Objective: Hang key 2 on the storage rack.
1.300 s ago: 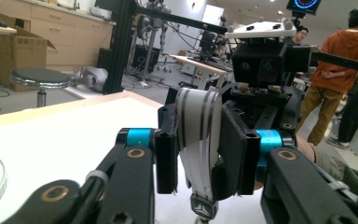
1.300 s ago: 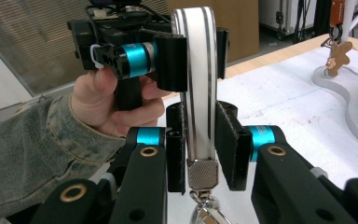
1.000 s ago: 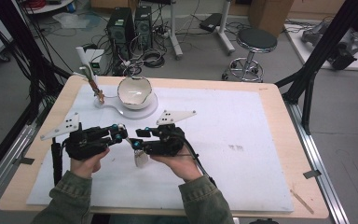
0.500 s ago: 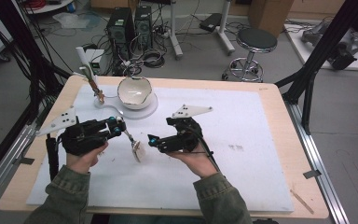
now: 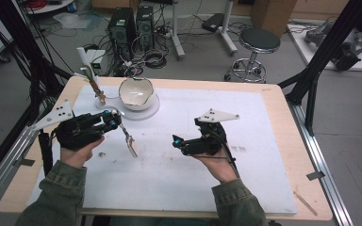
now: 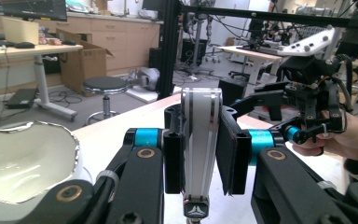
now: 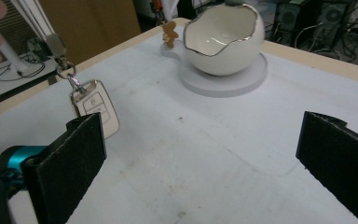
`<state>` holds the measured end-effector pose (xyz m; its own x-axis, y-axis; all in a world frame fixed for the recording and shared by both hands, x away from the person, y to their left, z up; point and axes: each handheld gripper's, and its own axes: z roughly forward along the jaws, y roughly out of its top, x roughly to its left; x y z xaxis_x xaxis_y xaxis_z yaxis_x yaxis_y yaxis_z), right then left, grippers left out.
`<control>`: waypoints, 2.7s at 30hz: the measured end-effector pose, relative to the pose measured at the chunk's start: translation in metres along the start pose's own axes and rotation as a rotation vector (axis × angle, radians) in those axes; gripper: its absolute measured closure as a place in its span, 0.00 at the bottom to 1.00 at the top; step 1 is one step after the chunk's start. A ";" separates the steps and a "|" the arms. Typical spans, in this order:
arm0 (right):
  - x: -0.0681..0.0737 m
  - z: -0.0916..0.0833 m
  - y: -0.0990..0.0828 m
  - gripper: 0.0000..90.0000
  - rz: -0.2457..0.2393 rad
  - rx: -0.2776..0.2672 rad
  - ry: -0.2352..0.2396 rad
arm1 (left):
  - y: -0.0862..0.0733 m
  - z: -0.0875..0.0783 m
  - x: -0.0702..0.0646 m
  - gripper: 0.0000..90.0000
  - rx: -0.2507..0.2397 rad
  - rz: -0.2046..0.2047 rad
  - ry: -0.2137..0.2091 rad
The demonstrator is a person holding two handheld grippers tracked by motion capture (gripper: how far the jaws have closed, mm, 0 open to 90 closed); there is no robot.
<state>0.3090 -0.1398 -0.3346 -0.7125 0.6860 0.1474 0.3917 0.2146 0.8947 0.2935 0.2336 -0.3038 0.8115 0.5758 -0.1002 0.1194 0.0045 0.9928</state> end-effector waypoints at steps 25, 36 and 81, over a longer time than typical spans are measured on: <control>-0.049 -0.051 -0.054 0.00 0.036 -0.095 -0.172 | 0.002 -0.015 0.039 0.82 0.081 -0.010 0.140; -0.053 -0.061 -0.075 0.00 0.038 -0.078 -0.187 | 0.015 -0.030 0.058 0.82 0.097 0.015 0.212; -0.062 -0.073 -0.108 0.00 0.088 -0.118 -0.178 | 0.058 -0.060 0.159 0.82 0.082 -0.060 0.500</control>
<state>0.2682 -0.2558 -0.4100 -0.5609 0.8123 0.1600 0.3694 0.0726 0.9264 0.3956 0.3745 -0.2578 0.4316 0.8972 -0.0933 0.2182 -0.0035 0.9759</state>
